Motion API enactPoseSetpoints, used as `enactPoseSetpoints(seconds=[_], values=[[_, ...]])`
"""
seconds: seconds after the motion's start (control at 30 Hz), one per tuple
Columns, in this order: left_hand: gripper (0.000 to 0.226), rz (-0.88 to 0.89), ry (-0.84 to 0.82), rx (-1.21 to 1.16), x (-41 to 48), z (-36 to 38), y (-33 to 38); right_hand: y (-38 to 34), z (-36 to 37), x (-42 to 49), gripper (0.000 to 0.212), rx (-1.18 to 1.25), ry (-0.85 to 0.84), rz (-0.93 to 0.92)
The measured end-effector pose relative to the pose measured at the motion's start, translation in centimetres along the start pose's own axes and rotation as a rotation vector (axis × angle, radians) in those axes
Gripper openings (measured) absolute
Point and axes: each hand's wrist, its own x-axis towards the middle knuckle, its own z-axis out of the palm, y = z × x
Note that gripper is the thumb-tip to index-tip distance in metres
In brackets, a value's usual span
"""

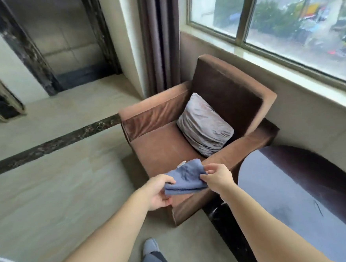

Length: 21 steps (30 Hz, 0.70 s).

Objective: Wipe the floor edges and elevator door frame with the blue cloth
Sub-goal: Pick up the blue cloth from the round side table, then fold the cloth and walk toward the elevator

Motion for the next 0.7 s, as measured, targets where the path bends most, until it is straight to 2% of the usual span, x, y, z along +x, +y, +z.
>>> enactPoseSetpoints(seconds=[0.13,0.27,0.37,0.53,0.7], values=[[0.008,0.033,0.044,-0.167,-2.3,-7.5,1.3,-6.7,5.8,-0.7,0.006,-0.238,-0.068,-0.201],[0.006,0.1,0.081,-0.393,-2.8,-16.0,3.1,-13.4,12.6,-0.1,0.006,-0.293,-0.078,-0.314],[0.008,0.18,0.193,-0.503,-2.1,-22.8,4.5,-17.7,19.2,0.3,0.007,-0.263,-0.058,-0.34],[0.01,0.221,0.418,-0.537,-0.6,-34.9,6.8,-24.8,31.4,-0.5,0.032,-0.252,-0.032,-0.349],[0.019,0.23,0.476,-0.537,0.8,-44.5,11.0,-31.2,38.8,0.0,0.022,-0.213,-0.045,-0.325]])
